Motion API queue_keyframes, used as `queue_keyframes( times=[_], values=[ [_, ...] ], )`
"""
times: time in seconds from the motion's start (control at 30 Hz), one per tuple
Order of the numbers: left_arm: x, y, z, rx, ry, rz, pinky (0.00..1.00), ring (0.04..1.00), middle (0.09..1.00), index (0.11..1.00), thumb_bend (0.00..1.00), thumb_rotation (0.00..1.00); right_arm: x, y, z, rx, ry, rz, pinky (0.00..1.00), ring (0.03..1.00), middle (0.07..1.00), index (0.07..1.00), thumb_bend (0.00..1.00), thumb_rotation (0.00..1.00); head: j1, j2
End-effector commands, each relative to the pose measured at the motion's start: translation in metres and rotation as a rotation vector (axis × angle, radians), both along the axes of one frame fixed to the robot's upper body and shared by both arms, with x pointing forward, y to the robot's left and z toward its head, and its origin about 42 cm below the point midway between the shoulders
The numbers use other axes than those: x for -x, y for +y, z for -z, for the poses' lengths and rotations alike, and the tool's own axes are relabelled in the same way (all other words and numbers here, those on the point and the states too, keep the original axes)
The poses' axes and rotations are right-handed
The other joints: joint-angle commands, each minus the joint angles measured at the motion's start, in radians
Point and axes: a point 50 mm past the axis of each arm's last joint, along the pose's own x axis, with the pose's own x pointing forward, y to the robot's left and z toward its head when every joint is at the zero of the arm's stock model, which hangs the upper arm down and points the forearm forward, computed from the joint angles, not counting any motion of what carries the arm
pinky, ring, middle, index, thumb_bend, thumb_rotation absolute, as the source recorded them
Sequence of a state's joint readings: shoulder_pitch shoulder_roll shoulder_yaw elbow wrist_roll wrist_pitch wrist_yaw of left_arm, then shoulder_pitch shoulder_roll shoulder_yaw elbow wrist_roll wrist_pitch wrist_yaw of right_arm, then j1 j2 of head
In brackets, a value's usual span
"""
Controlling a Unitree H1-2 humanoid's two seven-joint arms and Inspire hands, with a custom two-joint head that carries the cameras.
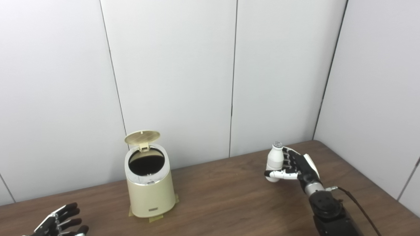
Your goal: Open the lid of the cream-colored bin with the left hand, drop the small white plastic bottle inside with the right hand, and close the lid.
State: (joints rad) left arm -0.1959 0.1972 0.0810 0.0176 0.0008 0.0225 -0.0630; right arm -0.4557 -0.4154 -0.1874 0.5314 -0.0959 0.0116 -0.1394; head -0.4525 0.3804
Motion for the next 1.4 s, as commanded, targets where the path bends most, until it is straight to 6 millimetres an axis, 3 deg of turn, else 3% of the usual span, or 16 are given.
queue_keyframes(
  times=[0.0,0.03,0.13,0.53,0.63,1.03,1.23,1.37],
  values=[
    [-0.007,-0.001,-0.025,-0.023,-0.087,0.017,0.58,0.712,0.772,0.796,0.48,0.0,-0.019,0.005,-0.032,0.06,-0.137,0.005,0.39,0.455,0.55,0.678,0.62,0.0,0.0,0.0],
    [-0.007,-0.001,-0.024,-0.022,-0.088,0.02,0.58,0.714,0.775,0.799,0.48,0.0,-0.02,0.005,-0.031,0.066,-0.142,0.009,0.37,0.427,0.499,0.613,0.57,0.0,0.0,0.0],
    [-0.007,-0.001,-0.024,-0.028,-0.088,0.015,0.59,0.723,0.782,0.801,0.47,0.0,-0.025,0.008,-0.029,0.058,-0.144,0.02,0.32,0.373,0.437,0.535,0.53,0.0,0.002,0.003],
    [-0.009,-0.006,-0.025,-0.021,-0.075,0.014,0.57,0.708,0.771,0.798,0.48,0.0,-0.029,0.008,-0.02,0.083,-0.174,0.038,0.29,0.34,0.43,0.52,0.52,0.0,0.021,0.007],
    [-0.009,-0.007,-0.025,-0.021,-0.077,0.018,0.57,0.707,0.773,0.8,0.47,0.0,-0.027,0.018,-0.033,0.1,-0.216,0.025,0.29,0.35,0.425,0.529,0.52,0.0,0.035,0.009],
    [-0.012,-0.011,-0.017,-0.043,-0.097,0.024,0.56,0.697,0.77,0.791,0.5,0.0,-0.024,0.108,-0.128,0.178,-0.409,-0.221,0.33,0.385,0.48,0.543,0.51,0.0,0.09,0.002],
    [-0.014,-0.015,-0.01,-0.033,-0.1,0.029,0.56,0.691,0.767,0.788,0.51,0.0,-0.028,0.138,-0.154,0.185,-0.437,-0.296,0.32,0.39,0.467,0.547,0.51,0.0,0.15,-0.003],
    [-0.015,-0.018,-0.004,-0.01,-0.089,0.026,0.55,0.674,0.754,0.77,0.55,0.0,-0.028,0.154,-0.165,0.199,-0.436,-0.328,0.32,0.385,0.475,0.547,0.51,0.0,0.227,-0.003]
  ],
)
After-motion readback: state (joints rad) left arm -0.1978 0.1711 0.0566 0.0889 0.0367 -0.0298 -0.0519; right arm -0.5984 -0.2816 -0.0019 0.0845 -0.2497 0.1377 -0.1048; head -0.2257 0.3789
